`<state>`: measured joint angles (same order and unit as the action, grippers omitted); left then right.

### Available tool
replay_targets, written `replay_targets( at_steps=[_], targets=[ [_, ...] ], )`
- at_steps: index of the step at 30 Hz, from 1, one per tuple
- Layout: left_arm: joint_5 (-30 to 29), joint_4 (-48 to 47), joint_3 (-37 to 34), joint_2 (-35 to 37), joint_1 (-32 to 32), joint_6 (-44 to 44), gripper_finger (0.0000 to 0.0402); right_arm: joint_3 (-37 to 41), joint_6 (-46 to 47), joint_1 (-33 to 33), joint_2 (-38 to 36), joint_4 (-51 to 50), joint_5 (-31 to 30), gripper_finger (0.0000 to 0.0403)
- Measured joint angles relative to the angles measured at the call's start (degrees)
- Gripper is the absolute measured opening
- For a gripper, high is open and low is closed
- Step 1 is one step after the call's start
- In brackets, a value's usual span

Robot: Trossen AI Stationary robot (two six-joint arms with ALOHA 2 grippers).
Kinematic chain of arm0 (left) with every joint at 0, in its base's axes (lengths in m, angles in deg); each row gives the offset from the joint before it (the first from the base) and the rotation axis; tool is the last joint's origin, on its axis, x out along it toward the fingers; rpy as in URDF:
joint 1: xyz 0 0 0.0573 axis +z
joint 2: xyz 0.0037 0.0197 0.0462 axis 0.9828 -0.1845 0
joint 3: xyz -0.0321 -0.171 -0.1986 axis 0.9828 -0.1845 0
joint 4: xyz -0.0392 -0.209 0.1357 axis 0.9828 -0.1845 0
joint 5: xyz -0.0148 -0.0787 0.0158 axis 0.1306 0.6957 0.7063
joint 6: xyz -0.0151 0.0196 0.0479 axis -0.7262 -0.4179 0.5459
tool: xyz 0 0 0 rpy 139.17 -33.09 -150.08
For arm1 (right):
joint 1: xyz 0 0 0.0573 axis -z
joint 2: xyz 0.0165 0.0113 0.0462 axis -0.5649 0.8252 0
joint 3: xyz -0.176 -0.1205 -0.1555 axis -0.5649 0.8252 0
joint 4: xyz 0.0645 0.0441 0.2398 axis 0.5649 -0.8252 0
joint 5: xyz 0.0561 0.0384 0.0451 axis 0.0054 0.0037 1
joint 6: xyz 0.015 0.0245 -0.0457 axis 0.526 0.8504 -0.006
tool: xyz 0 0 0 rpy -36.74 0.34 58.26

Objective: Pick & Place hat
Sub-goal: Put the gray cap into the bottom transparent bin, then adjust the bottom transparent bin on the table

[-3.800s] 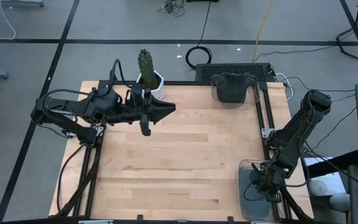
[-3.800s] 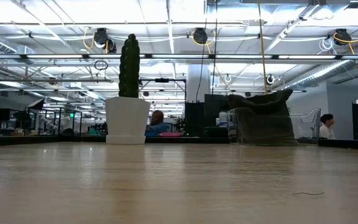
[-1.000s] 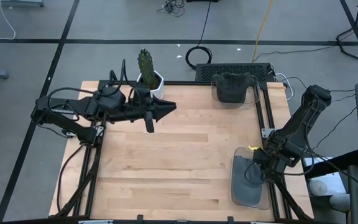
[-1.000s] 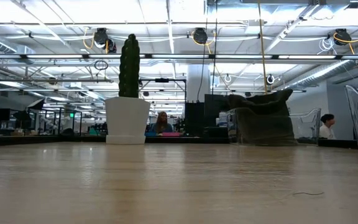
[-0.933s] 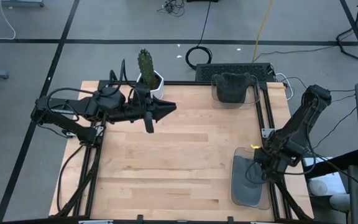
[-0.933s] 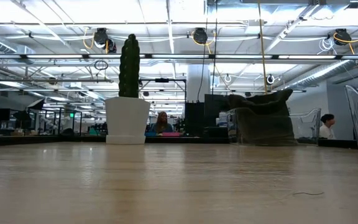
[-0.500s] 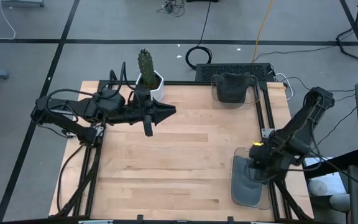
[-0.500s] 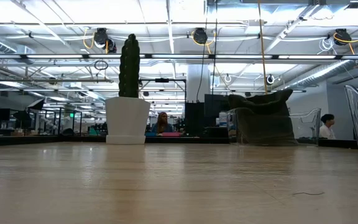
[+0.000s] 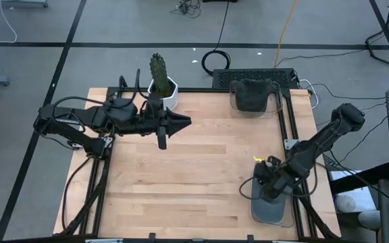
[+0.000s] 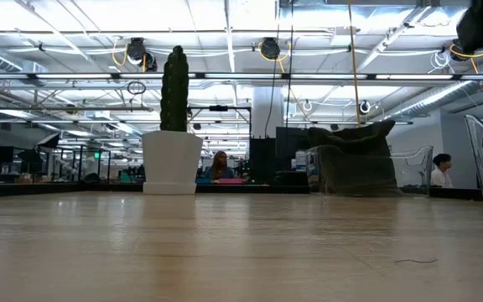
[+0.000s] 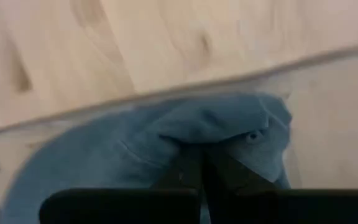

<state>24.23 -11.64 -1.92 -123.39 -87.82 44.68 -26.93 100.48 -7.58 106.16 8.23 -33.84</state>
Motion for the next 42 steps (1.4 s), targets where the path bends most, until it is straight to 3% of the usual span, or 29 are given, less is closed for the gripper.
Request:
replay_targets(
  at_steps=[7,19,23,28,32,37,42],
  targets=[
    [0.24,-0.93,0.00,0.00,-0.61,-0.32,0.0076,4.11,1.69,0.02,0.30,0.67,3.81,0.0000],
    [0.35,-1.33,0.00,0.00,-1.09,-0.30,0.0076,3.61,6.43,1.90,-13.96,-2.08,2.69,0.0000],
    [0.35,-1.46,0.00,0.00,-1.36,-0.40,0.0076,0.60,7.43,1.90,-15.59,-2.31,0.99,0.0000],
    [0.33,-1.44,0.00,0.00,-1.44,-1.00,0.0076,-6.41,3.04,3.71,-11.55,-2.01,-4.40,0.0000],
    [0.22,-1.43,0.00,0.00,-1.44,-0.97,0.0076,-9.77,-3.66,10.15,-5.62,1.54,-5.19,0.0000],
    [0.20,-1.42,0.00,0.00,-1.27,0.55,0.0076,-10.72,-14.21,18.00,3.96,9.33,6.47,0.0000],
    [0.91,-1.71,0.00,0.00,-1.55,1.56,0.0076,-10.78,-15.25,19.69,11.61,6.13,16.37,0.0000]
  ],
)
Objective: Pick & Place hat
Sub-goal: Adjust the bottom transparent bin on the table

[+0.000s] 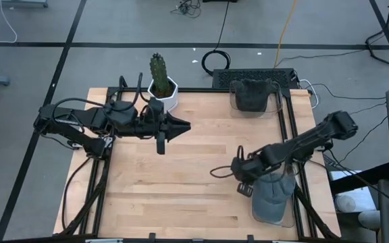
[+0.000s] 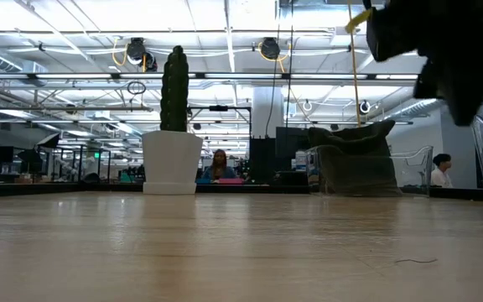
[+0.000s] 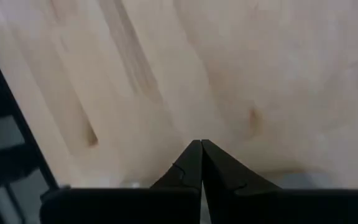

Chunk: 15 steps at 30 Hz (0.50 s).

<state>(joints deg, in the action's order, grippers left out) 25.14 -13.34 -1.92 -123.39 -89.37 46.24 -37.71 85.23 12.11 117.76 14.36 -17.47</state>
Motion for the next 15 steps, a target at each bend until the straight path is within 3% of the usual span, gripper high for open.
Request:
replay_targets(
  at_steps=[7,15],
  targets=[
    [1.63,-4.27,0.00,0.00,-0.25,-0.35,0.0076,0.02,1.70,-1.86,4.83,-1.28,7.15,0.0000],
    [2.17,-4.84,0.00,0.00,-0.72,-0.22,0.0076,1.01,6.31,-5.94,4.89,-1.60,14.69,0.0000]
  ],
)
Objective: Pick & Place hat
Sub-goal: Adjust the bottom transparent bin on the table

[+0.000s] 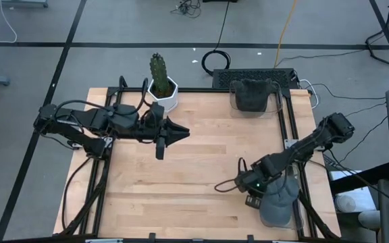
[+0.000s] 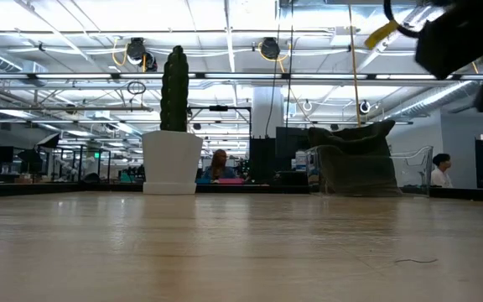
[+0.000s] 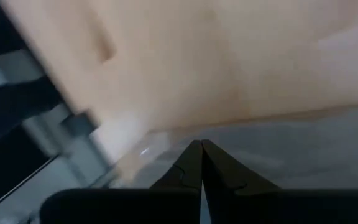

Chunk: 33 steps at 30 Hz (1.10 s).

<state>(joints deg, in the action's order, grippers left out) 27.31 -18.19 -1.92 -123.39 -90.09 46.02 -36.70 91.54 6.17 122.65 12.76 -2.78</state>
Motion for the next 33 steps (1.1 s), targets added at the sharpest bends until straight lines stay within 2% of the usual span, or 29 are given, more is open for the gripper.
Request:
replay_targets(
  at_steps=[3,12,14,18,24,26,28,33],
  targets=[
    [0.22,0.00,0.00,0.00,-0.27,0.07,0.0076,0.00,2.34,-1.93,-0.31,1.38,4.74,0.0000],
    [0.24,0.15,0.00,0.00,-0.27,0.08,0.0076,0.11,5.61,-5.69,-3.15,4.17,5.56,0.0000],
    [0.23,0.39,0.00,0.00,-0.27,-0.11,0.0076,-0.11,5.83,-5.15,-5.29,2.41,2.51,0.0000],
    [0.19,0.74,0.00,0.00,-0.24,-0.24,0.0076,-0.80,5.61,-1.42,-11.90,-2.37,-7.93,0.0000],
    [-1.74,0.97,0.00,0.00,-0.18,-0.90,0.0076,-0.80,10.10,7.72,-21.05,-17.22,-28.89,0.0000],
    [-1.82,0.98,0.00,0.00,-0.18,-1.39,0.0076,0.27,12.27,11.47,-22.78,-22.44,-31.04,0.0000],
    [-1.84,0.98,0.00,0.00,-0.18,-1.50,0.0076,2.51,12.33,15.14,-24.24,-24.92,-28.38,0.0000],
    [-1.87,0.98,0.00,0.00,-0.27,-2.91,0.0076,11.67,10.18,20.02,-27.49,-22.83,-15.66,0.0000]
  ],
)
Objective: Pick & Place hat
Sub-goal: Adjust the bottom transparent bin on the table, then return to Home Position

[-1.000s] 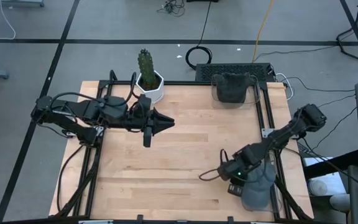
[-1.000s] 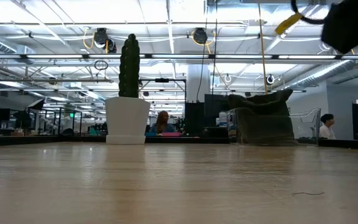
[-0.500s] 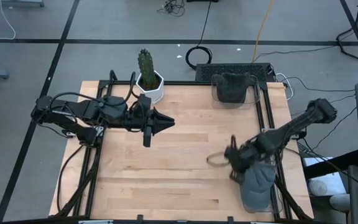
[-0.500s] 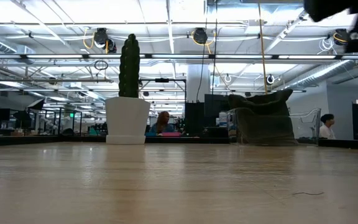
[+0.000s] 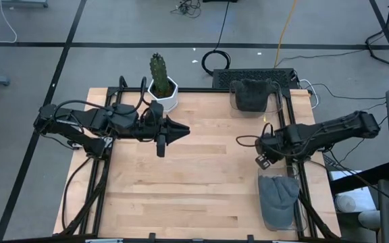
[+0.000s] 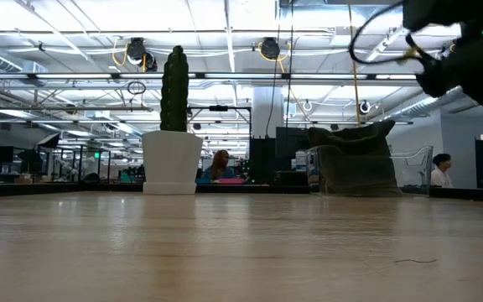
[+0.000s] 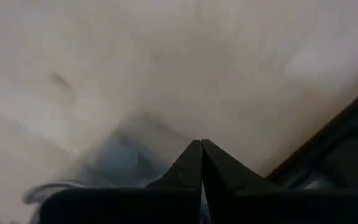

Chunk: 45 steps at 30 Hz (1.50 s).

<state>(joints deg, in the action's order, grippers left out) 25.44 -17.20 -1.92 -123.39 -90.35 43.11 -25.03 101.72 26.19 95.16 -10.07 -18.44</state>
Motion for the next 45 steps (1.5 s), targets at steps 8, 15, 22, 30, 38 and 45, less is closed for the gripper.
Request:
replay_targets(
  at_steps=[8,15,22,30,38,45],
  targets=[
    [-0.12,-0.02,0.00,0.00,-1.20,-1.50,0.0076,5.94,2.34,-3.00,-2.92,3.36,11.56,0.0000],
    [-2.67,-0.09,0.00,0.00,-1.64,-1.08,0.0076,5.90,4.66,-6.05,-3.43,2.99,14.54,0.0000],
    [-2.94,-0.07,0.00,0.00,-1.66,-0.88,0.0076,5.90,7.23,-8.56,-3.43,3.52,16.82,0.0000],
    [-3.04,-0.07,0.00,0.00,-1.64,-0.10,0.0076,5.88,7.20,-9.17,-4.32,3.08,15.27,0.0000],
    [-4.13,-0.07,0.00,0.00,-1.14,-0.47,0.0076,3.16,8.00,-7.92,-8.67,4.23,5.48,0.0000],
    [-6.89,0.35,0.02,-0.55,0.70,3.18,0.0076,-1.99,-5.32,-7.87,-12.23,19.87,-8.26,0.0000]
  ],
)
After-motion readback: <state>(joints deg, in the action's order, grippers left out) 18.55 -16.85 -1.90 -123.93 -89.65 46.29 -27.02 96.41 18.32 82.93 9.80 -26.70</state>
